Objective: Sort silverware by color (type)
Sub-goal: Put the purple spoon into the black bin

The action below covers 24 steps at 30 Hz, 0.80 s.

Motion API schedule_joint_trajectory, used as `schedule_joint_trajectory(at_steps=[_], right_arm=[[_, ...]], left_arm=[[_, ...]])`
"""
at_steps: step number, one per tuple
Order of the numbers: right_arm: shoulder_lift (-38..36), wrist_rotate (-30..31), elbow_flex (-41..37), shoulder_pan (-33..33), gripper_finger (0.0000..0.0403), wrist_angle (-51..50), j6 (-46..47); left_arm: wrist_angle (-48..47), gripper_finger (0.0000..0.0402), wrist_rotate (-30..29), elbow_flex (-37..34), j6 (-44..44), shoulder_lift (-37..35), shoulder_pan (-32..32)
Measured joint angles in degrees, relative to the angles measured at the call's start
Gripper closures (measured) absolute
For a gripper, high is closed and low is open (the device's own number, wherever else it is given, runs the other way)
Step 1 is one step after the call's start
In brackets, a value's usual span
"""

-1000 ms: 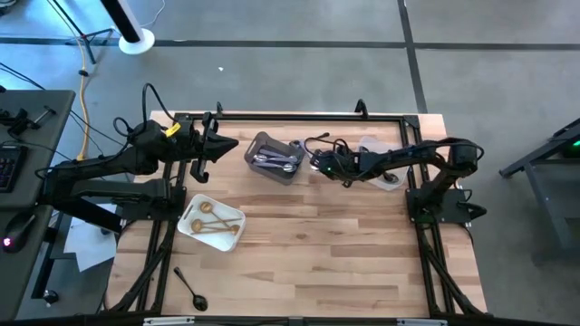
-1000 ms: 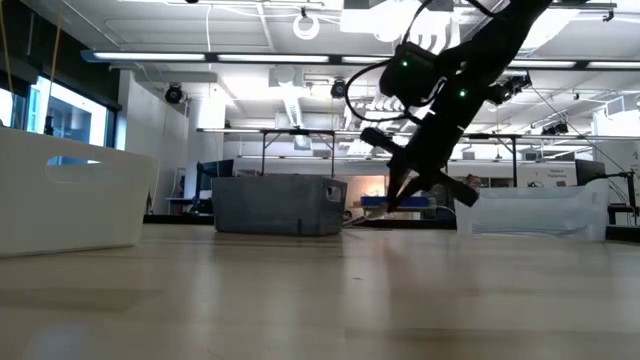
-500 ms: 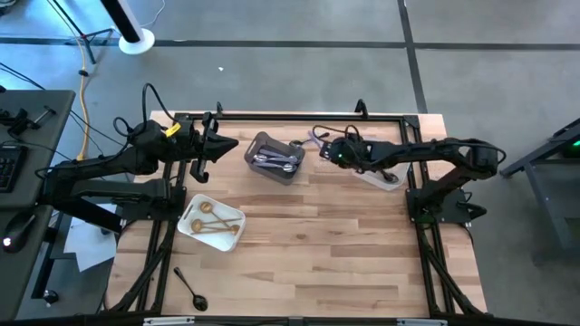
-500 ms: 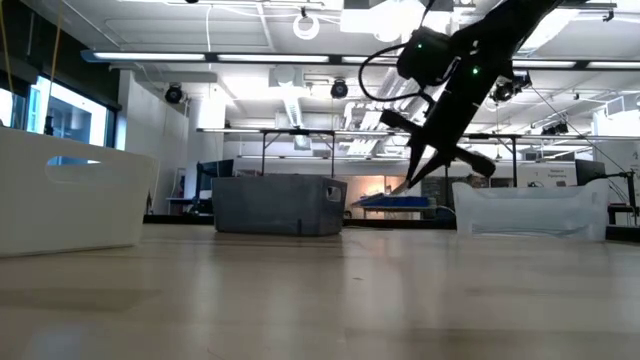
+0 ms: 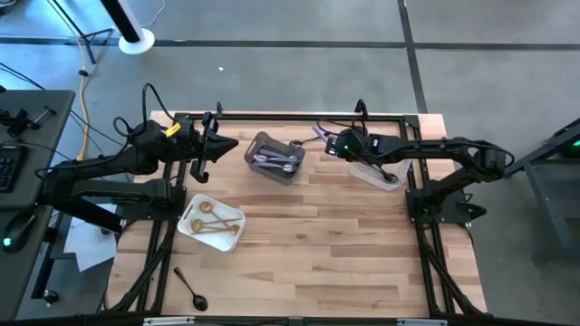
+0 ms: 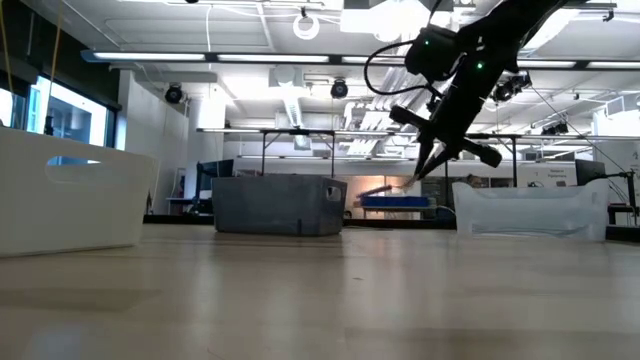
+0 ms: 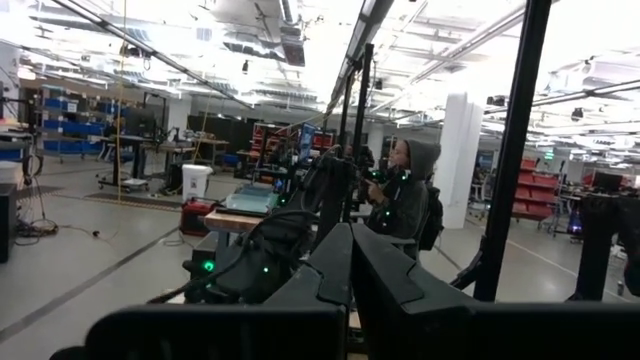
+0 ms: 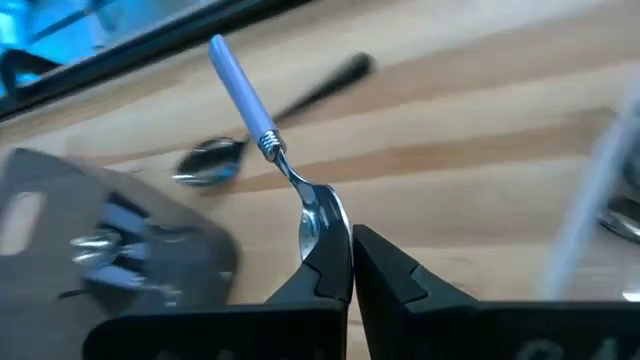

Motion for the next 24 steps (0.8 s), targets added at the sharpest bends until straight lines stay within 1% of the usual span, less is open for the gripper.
schedule_joint_trajectory(at_steps=[10,13,17,20,24], right_arm=[[-3.8,-6.0,0.0,-3.7,0.0403,14.7,-16.4],[-4.9,-8.7,0.0,-4.2,0.0403,21.0,-24.1],[-6.1,-13.0,0.0,-5.4,0.0403,28.7,-28.8],[-7.5,-15.5,0.0,-6.7,0.0403,28.4,-32.7],[-9.5,-19.6,-0.1,-9.0,0.0403,24.8,-36.3]], left_arm=[[-0.1,0.0401,0.0,0.0,0.0,0.0,0.0],[-0.1,0.0402,-0.1,0.0,0.0,0.0,0.0],[-0.2,0.0402,-0.2,0.0,-0.3,0.7,0.0],[0.0,0.0401,-0.2,0.0,-2.2,1.7,0.0],[-0.2,0.0402,-0.3,0.1,-4.5,3.8,0.0]])
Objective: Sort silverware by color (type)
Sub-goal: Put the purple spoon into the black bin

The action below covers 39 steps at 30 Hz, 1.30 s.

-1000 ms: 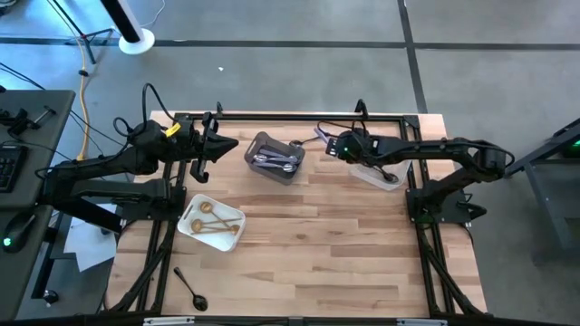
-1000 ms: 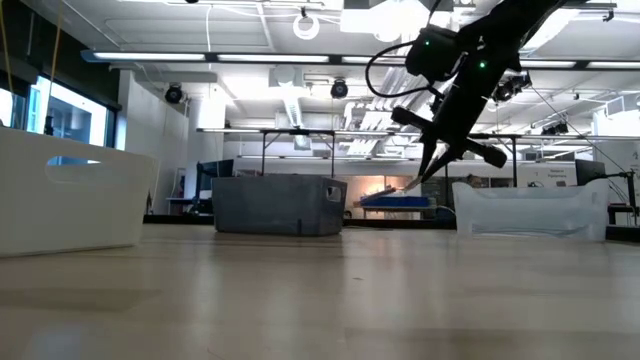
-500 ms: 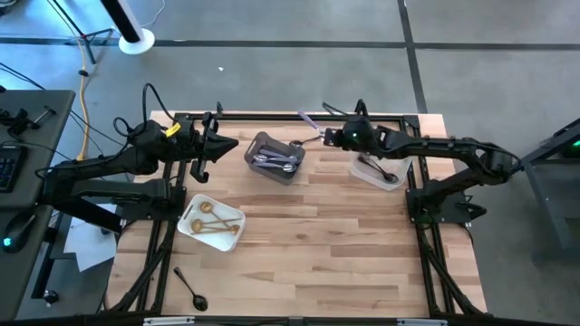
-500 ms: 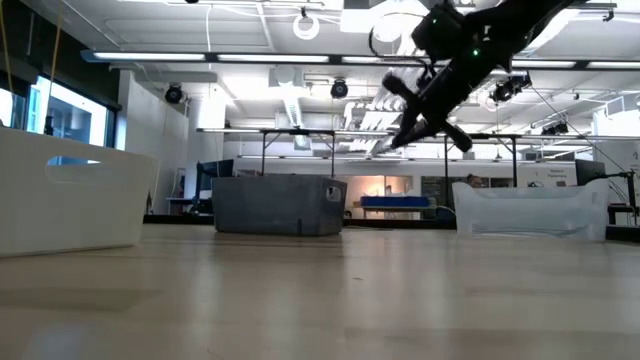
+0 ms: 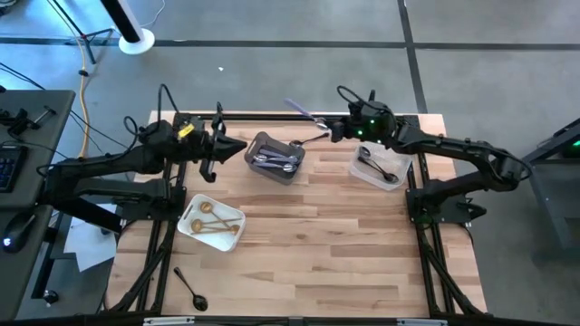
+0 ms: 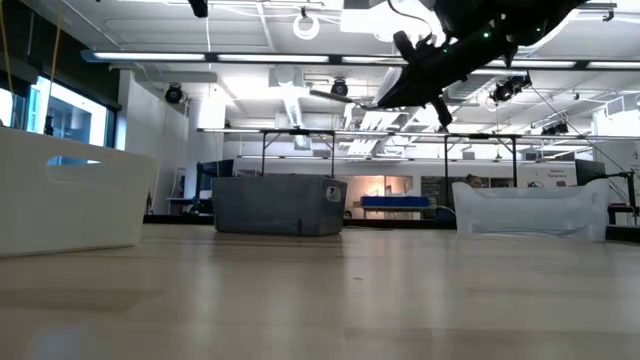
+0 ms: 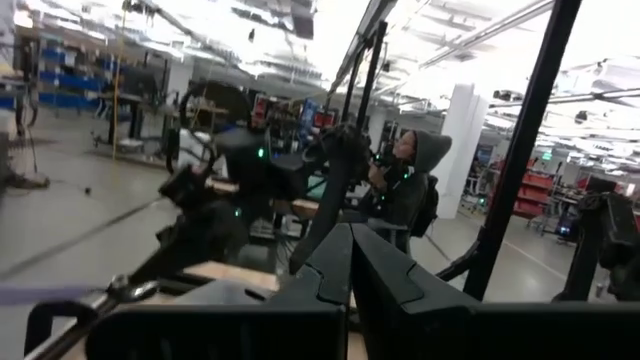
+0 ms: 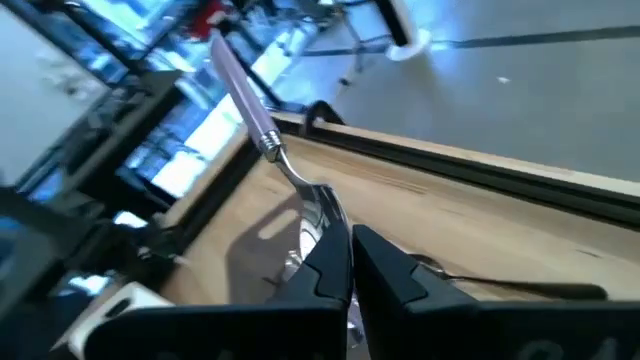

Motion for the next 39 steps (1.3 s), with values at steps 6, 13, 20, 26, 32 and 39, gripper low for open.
schedule_joint_trajectory(at_steps=[6,13,20,26,32,39], right_arm=[[-6.8,-6.5,-10.0,-2.4,0.0403,8.3,2.6],[-14.7,-6.6,-22.0,0.0,0.0403,24.0,7.7],[-14.6,-3.6,-23.4,6.3,0.0403,33.5,7.6],[-14.3,7.8,-23.0,15.0,0.0403,41.1,1.7],[-13.0,16.3,-17.7,22.2,0.0403,38.0,-6.1],[-7.6,22.0,-12.9,25.6,0.0403,37.2,-5.2]], left_arm=[[0.3,0.0401,0.0,0.0,-2.3,2.6,0.0],[3.1,0.0401,-3.2,0.0,-3.9,3.5,0.0],[2.6,0.0401,-4.5,0.0,-0.9,3.5,0.0],[1.2,0.0401,-3.3,0.0,0.8,3.5,0.0],[-1.8,0.0396,3.7,0.0,3.1,3.5,0.0],[-1.5,0.0383,7.8,0.0,3.1,3.5,0.0]])
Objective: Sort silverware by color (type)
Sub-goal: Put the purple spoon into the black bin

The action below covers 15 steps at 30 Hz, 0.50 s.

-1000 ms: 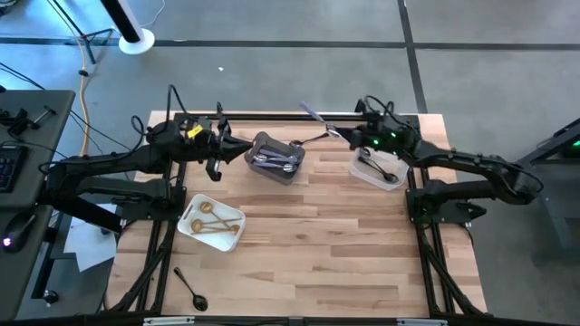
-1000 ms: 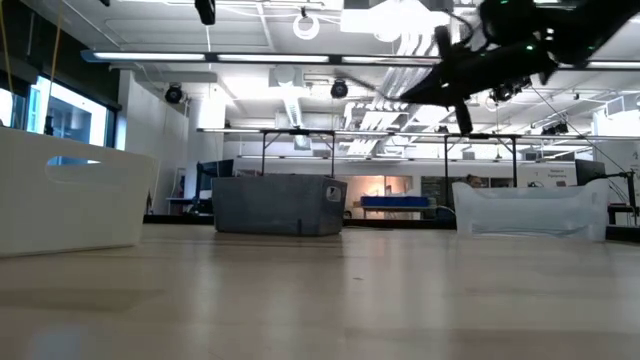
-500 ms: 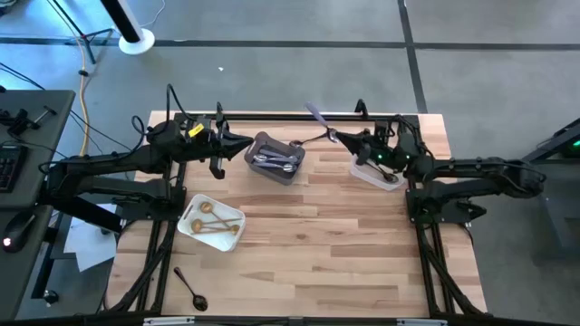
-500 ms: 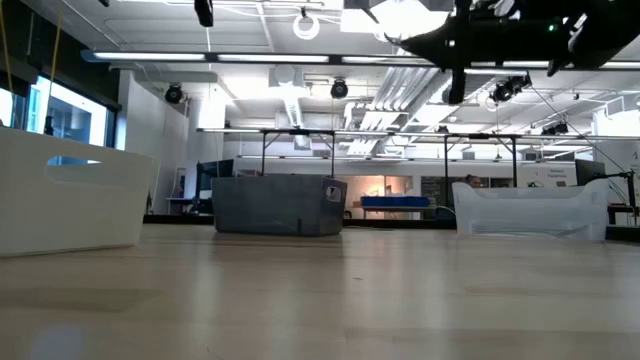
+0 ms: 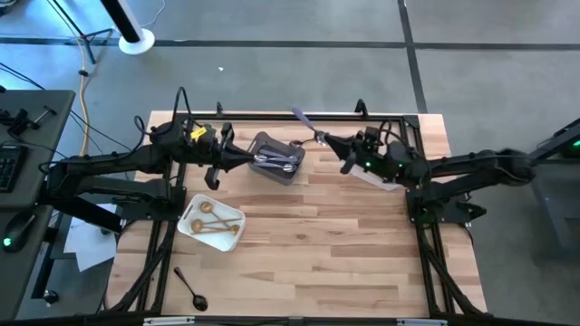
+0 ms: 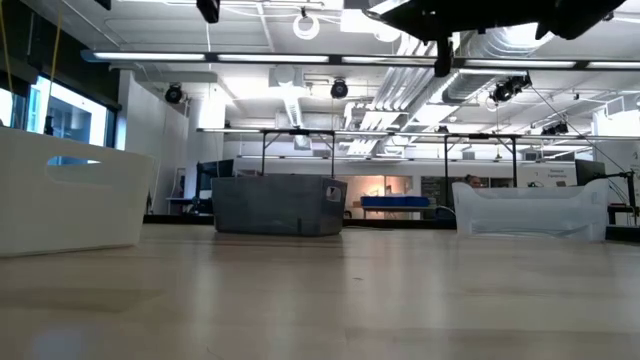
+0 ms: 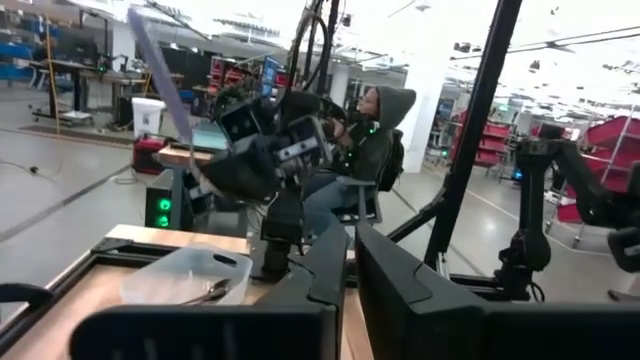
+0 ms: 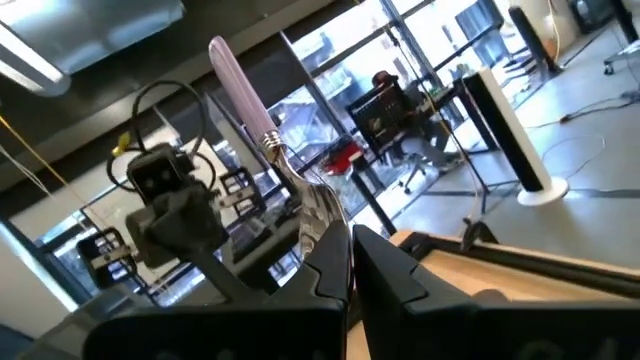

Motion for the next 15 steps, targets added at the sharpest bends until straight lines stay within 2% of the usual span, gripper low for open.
schedule_joint_trajectory(at_steps=[7,15], right_arm=[[6.3,-0.7,3.3,1.5,0.0403,2.4,0.3],[7.7,-4.0,4.6,1.2,0.0403,4.4,-1.2]], left_arm=[[-0.3,0.0354,-0.2,0.0,-1.1,0.1,-0.1],[-0.6,0.0256,-5.2,0.0,-4.0,0.2,-1.2]])
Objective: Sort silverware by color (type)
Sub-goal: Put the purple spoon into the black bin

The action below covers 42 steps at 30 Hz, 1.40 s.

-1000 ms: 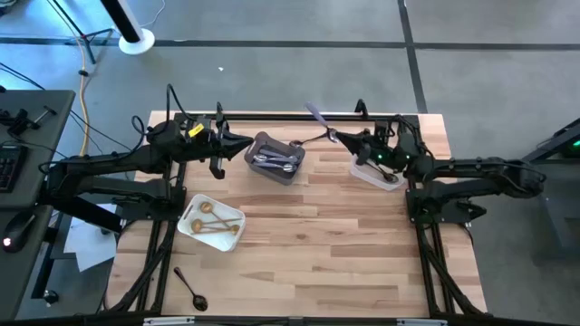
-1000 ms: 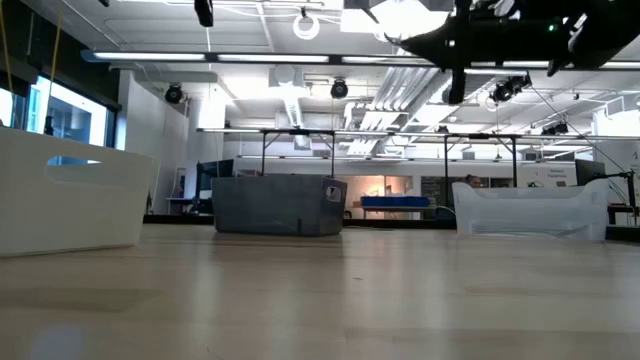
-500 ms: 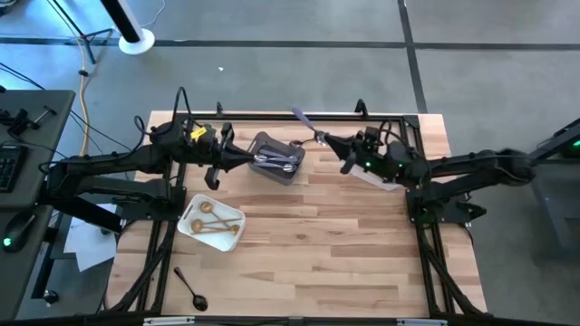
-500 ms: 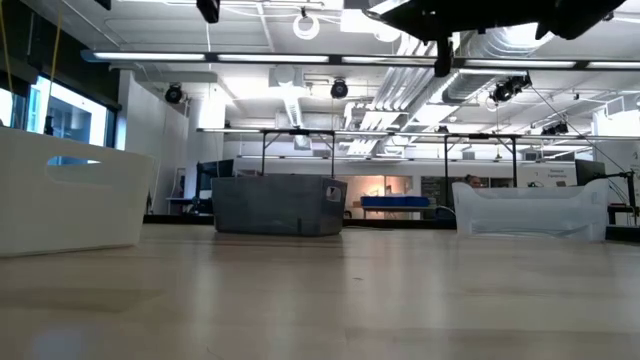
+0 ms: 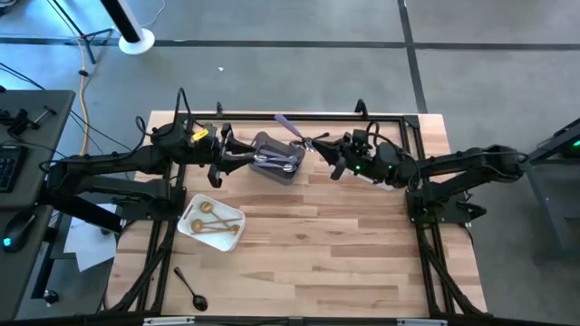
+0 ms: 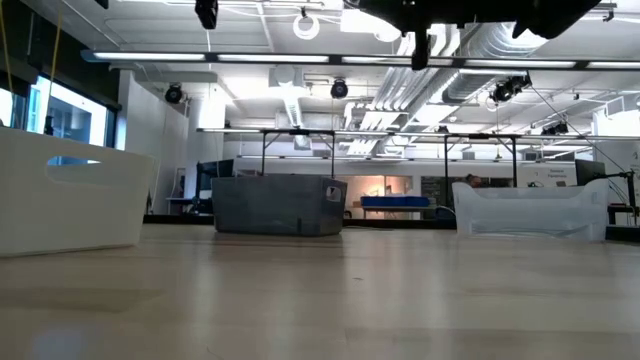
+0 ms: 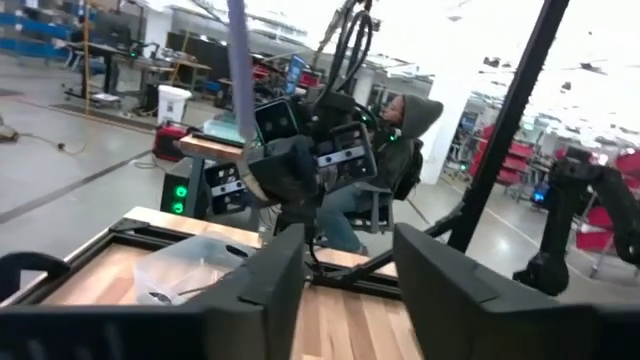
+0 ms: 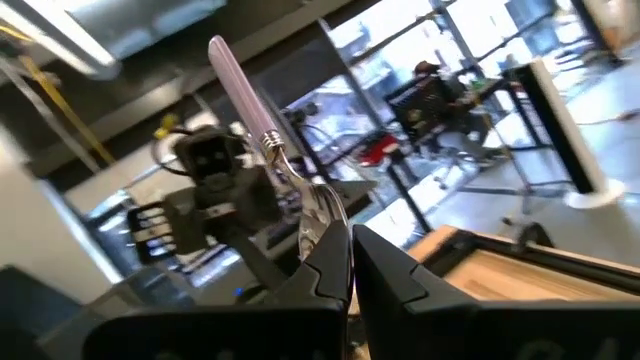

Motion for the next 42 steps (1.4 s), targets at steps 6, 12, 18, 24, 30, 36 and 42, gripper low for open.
schedule_joint_trajectory(at_steps=[6,12,18,24,30,36,42], right_arm=[[0.0,-4.1,0.0,-1.1,0.0403,2.2,0.1],[0.0,-5.8,0.0,-2.0,0.0403,2.2,0.6],[0.0,-6.2,0.0,-2.1,0.0403,2.3,0.7],[0.0,-6.2,0.0,-2.1,0.0403,2.6,0.7],[0.0,-6.2,0.0,-2.1,0.0403,2.7,0.5],[0.0,-4.2,0.0,-2.1,0.0403,2.8,0.7],[0.0,-3.9,0.0,-1.9,0.0403,5.7,0.6]], left_arm=[[0.5,0.0200,-4.5,0.0,-0.5,0.3,-1.9],[0.5,0.0182,-6.6,0.0,-0.5,0.7,-3.6],[0.4,0.0181,-7.0,0.0,2.5,0.8,-4.2],[0.4,0.0181,-7.1,0.0,3.1,0.8,-4.2],[0.4,0.0181,-7.1,0.0,5.1,0.9,-4.2],[3.0,0.0181,-7.3,0.0,5.6,3.5,-4.2],[12.2,0.0181,-9.3,0.0,7.8,9.5,-4.1]])
